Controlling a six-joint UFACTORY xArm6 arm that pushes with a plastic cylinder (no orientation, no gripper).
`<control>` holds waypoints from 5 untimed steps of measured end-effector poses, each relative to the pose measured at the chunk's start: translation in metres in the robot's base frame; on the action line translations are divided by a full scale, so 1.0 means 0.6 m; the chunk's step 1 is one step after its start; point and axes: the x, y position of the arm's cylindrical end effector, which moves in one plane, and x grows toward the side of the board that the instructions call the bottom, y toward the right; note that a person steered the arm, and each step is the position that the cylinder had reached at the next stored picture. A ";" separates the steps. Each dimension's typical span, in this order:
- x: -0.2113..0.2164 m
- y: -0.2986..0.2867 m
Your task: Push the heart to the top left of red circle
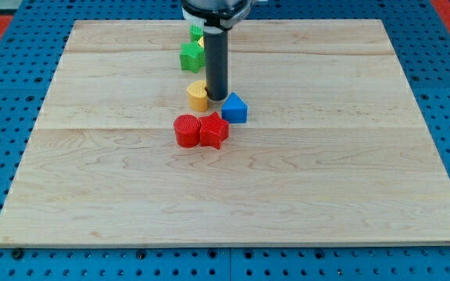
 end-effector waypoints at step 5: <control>0.105 0.193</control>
